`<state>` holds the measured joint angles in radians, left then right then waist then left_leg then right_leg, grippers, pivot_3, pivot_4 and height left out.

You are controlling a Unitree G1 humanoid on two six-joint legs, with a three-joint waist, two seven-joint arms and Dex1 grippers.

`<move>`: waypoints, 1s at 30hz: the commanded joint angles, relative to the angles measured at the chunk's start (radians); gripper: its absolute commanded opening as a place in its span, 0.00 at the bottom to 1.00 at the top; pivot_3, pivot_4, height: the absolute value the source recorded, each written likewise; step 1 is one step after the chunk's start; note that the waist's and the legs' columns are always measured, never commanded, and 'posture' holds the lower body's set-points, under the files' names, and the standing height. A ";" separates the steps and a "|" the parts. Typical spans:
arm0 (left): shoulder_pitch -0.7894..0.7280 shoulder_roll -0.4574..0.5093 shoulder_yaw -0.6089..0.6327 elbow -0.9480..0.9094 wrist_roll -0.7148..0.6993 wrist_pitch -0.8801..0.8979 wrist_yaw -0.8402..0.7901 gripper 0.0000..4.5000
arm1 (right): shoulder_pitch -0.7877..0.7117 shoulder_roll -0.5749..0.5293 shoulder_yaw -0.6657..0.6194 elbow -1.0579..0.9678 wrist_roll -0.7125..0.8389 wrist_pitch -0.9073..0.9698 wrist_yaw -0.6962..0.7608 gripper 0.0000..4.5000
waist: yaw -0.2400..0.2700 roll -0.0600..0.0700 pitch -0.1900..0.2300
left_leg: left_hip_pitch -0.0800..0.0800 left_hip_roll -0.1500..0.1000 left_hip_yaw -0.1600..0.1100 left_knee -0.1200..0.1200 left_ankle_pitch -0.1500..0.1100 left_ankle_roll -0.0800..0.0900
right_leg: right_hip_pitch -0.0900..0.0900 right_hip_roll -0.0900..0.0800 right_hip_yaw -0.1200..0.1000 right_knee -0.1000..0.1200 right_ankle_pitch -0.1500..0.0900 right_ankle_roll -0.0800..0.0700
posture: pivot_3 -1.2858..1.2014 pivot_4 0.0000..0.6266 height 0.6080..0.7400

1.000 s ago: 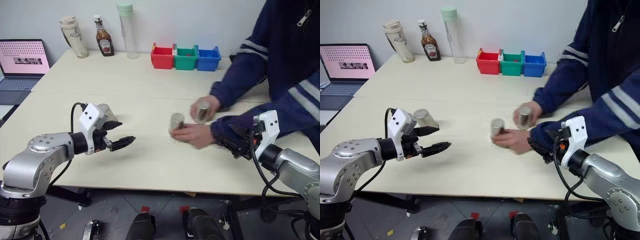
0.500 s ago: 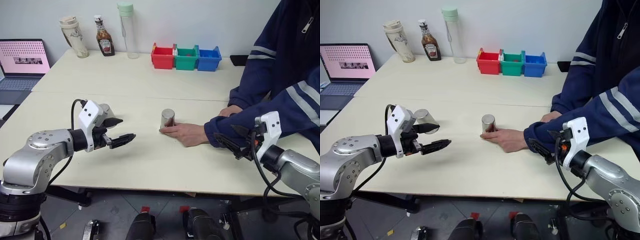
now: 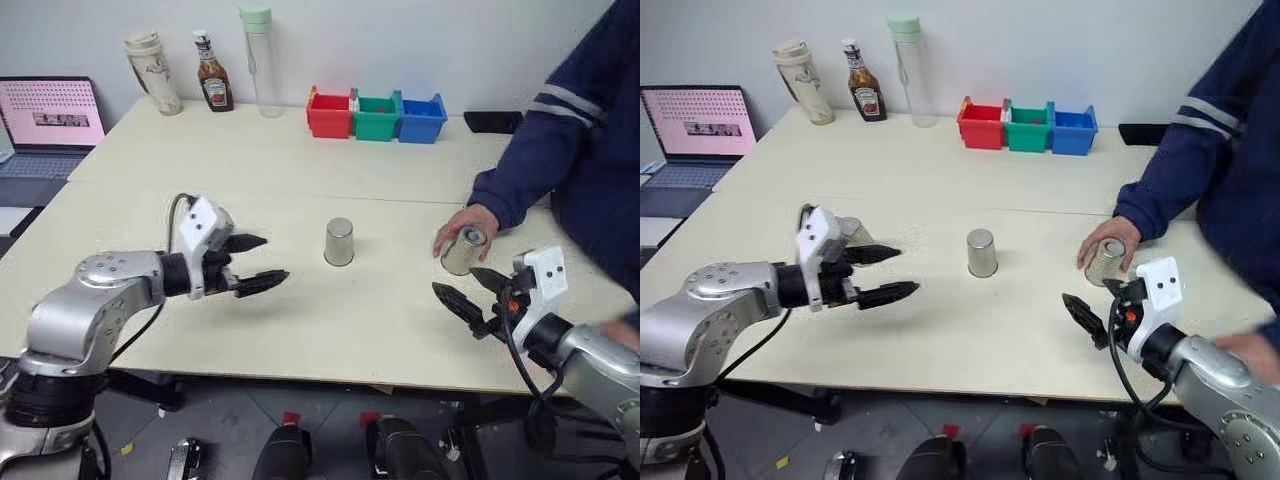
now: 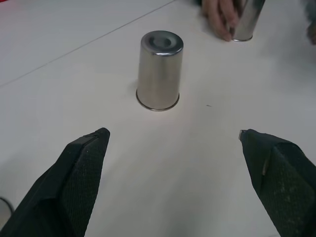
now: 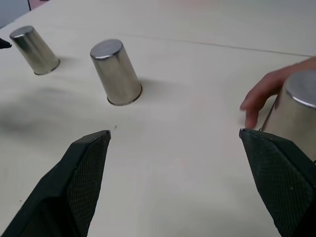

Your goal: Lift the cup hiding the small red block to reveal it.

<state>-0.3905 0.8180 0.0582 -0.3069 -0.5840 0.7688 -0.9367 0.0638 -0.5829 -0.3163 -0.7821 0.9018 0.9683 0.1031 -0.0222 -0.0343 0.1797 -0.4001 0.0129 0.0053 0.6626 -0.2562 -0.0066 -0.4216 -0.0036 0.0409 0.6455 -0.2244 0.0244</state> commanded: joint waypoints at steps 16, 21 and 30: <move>-0.206 -0.411 -0.340 0.148 0.233 -0.311 0.021 1.00 | -0.347 0.080 0.162 0.631 -0.431 -0.337 0.114 0.99 | -0.007 0.001 -0.001 | 0.000 0.000 0.004 0.000 0.001 0.002 | -0.001 0.004 0.002 0.000 0.005 0.008 | 0.52 0.24 1.00; -0.197 -0.442 -0.348 0.152 0.251 -0.311 0.035 1.00 | -0.455 0.113 0.182 0.841 -0.519 -0.442 0.136 0.99 | -0.010 0.001 -0.001 | 0.001 0.000 0.005 0.000 0.001 0.002 | 0.000 0.003 0.003 0.001 0.005 0.009 | 0.52 0.24 1.00; -0.190 -0.463 -0.328 0.157 0.251 -0.292 0.062 1.00 | -0.494 0.145 0.151 0.926 -0.565 -0.574 0.190 0.75 | -0.008 0.001 -0.001 | 0.001 -0.001 0.004 0.000 0.001 0.002 | 0.000 0.003 0.003 0.001 0.006 0.009 | 0.52 0.24 1.00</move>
<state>-0.5771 0.3618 -0.2884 -0.1436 -0.3314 0.4805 -0.8827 -0.4151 -0.4333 -0.1343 0.1731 0.3336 0.4320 0.2753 -0.0301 -0.0329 0.1791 -0.3996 0.0121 0.0096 0.6628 -0.2550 -0.0044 -0.4220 -0.0007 0.0438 0.6464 -0.2187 0.0332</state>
